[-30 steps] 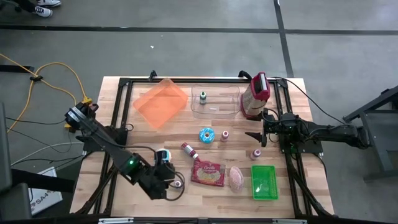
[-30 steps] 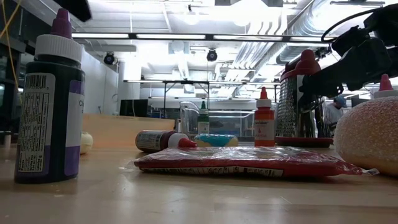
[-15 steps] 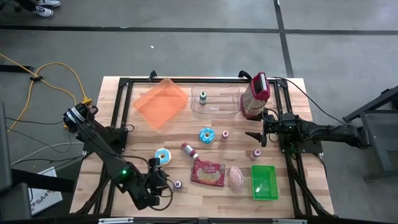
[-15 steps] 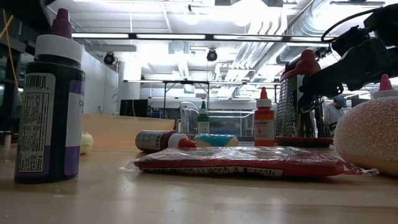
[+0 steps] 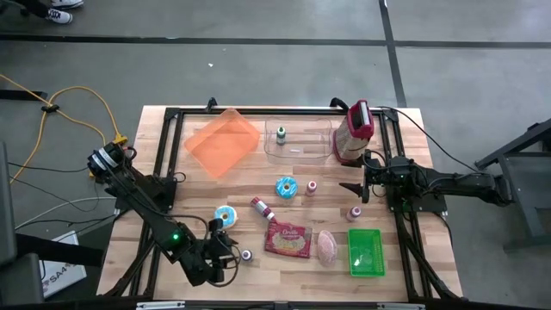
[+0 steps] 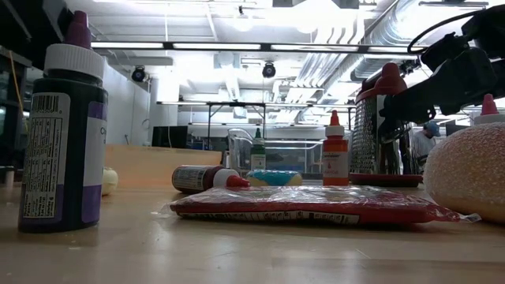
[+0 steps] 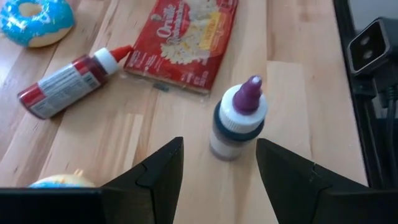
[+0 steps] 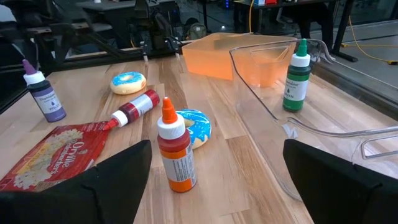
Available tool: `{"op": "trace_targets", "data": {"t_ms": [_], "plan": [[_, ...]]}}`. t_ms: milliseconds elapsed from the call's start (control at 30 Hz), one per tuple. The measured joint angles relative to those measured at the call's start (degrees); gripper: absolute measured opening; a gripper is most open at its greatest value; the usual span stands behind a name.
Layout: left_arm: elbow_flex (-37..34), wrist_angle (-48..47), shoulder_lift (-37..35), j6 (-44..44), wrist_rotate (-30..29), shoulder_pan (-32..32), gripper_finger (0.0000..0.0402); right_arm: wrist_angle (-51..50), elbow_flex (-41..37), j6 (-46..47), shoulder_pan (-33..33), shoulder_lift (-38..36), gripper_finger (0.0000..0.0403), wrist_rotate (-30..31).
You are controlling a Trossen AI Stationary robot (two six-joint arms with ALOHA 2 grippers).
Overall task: Pick & Place Food Item
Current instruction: Put the violet food coloring bottle into the transparent bin
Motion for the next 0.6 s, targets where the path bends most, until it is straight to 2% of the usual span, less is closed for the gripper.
{"op": "trace_targets", "data": {"t_ms": [600], "plan": [[-0.1, 3.0, 1.4, 3.3, -0.1, 0.0, 0.0194, 0.0, 0.0, 0.0, 0.0, 0.0, 0.0353, 0.0]]}}
